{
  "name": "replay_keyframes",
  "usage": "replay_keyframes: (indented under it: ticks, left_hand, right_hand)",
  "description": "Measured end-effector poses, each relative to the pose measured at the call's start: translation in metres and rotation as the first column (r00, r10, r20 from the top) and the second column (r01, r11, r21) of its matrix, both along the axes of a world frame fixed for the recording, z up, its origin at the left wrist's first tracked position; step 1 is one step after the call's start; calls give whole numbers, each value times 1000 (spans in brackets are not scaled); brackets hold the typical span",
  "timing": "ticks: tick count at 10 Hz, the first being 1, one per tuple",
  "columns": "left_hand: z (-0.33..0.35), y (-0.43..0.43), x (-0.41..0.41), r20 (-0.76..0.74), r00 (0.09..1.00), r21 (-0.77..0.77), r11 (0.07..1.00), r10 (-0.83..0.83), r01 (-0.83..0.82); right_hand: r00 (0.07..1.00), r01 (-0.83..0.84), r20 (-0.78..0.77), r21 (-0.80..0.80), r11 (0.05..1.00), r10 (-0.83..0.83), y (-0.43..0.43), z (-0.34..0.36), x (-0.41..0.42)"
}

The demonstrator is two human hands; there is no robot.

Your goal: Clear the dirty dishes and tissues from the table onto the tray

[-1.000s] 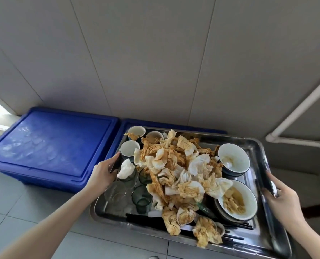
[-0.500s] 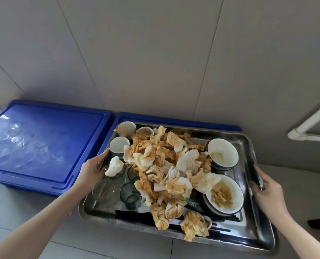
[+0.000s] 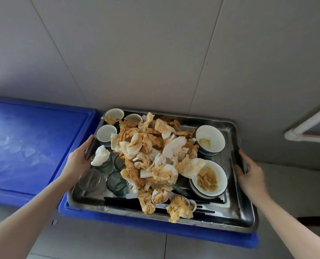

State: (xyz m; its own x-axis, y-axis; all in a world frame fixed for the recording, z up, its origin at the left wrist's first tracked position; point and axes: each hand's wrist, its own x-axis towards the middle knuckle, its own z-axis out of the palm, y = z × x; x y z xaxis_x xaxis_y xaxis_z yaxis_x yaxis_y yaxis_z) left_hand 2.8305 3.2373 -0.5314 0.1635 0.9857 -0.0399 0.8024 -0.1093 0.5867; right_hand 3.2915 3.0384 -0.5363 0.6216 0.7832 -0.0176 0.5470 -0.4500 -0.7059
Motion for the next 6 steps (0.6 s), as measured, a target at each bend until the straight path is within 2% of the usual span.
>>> replay_keyframes:
  ticks: [2, 3, 4, 5, 6]
  left_hand:
    - [10, 18, 3, -179, 983, -224, 971, 42, -82]
    - [24, 22, 1, -291, 957, -258, 964, -17, -61]
    - [42, 14, -1, -302, 953, -215, 975, -15, -53]
    - [66, 9, 2, -262, 965, -163, 986, -26, -18]
    - [102, 0, 17, -151, 988, -109, 994, -38, 21]
  right_hand:
    - [991, -24, 126, -161, 987, 45, 1, 7, -3]
    - [976, -33, 194, -322, 946, 100, 2, 13, -6]
    - [964, -62, 209, -431, 900, 166, 0, 22, -9]
    - [972, -82, 169, -413, 907, 165, 7, 41, -3]
    - [972, -93, 170, -357, 929, 163, 14, 71, 0]
